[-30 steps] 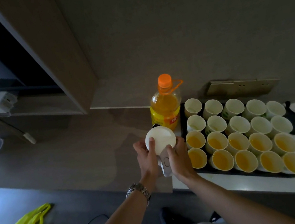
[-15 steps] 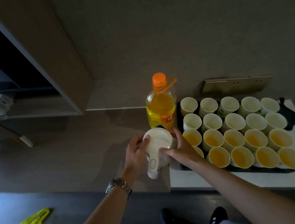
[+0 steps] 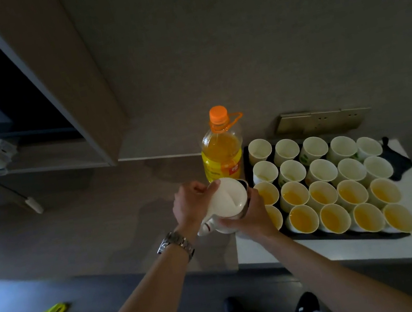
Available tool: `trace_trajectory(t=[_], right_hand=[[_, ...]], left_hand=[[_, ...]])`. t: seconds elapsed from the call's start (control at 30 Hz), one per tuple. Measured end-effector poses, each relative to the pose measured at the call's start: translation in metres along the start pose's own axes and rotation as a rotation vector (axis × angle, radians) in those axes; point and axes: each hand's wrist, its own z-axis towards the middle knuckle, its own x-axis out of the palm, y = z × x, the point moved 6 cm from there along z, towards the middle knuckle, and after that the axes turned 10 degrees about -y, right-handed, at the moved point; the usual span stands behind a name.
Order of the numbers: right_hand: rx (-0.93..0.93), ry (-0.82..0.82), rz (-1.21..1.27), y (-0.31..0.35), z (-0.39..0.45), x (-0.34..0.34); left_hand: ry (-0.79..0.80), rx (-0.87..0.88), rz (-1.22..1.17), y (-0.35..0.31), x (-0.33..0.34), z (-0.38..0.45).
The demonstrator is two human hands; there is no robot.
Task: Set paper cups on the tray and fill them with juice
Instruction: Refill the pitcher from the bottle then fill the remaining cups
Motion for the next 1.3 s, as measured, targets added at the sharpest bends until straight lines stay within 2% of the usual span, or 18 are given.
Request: trace_trajectory(t=[0.1, 0.33, 0.43, 0.67, 0.8, 0.9, 0.97, 1.1, 1.2, 1.3], right_hand=[[0.034, -0.026, 0.041, -0.003, -0.011, 0.008], [0.052, -0.158, 0.077, -0.016, -0.02, 0.023], [0.099, -0.169, 0.082, -0.018, -0.021, 0.025], [0.039, -0.157, 0.113, -0.014, -0.026, 0.025], [0.045, -0.134, 0.081, -0.009, -0.028, 0.023], [0.055, -0.121, 0.069, -0.008, -0.029, 0.022], [0.044, -0.121, 0.055, -0.004, -0.03, 0.02], [-0.018, -0.118, 0.053, 0.003, -0.027, 0.016], [-0.036, -0.099, 0.053, 0.006, -0.026, 0.015], [-0.032, -0.093, 0.079, 0.009, -0.027, 0.015]], left_hand=[[-0.019, 0.084, 0.082, -0.013, 0.001, -0.008], [0.047, 0.34, 0.239, -0.022, 0.008, -0.032], [0.097, 0.359, 0.332, -0.024, 0.013, -0.034], [0.119, 0.404, 0.481, -0.037, 0.01, -0.038], [0.099, 0.44, 0.27, -0.042, -0.003, -0.037], [0.119, 0.389, 0.105, -0.036, -0.014, -0.031], [0.197, 0.318, 0.002, -0.025, -0.015, -0.025], [0.37, 0.084, -0.405, -0.007, -0.017, -0.022], [0.406, 0.003, -0.5, -0.006, -0.023, -0.025], [0.366, -0.051, -0.541, -0.003, -0.024, -0.023]])
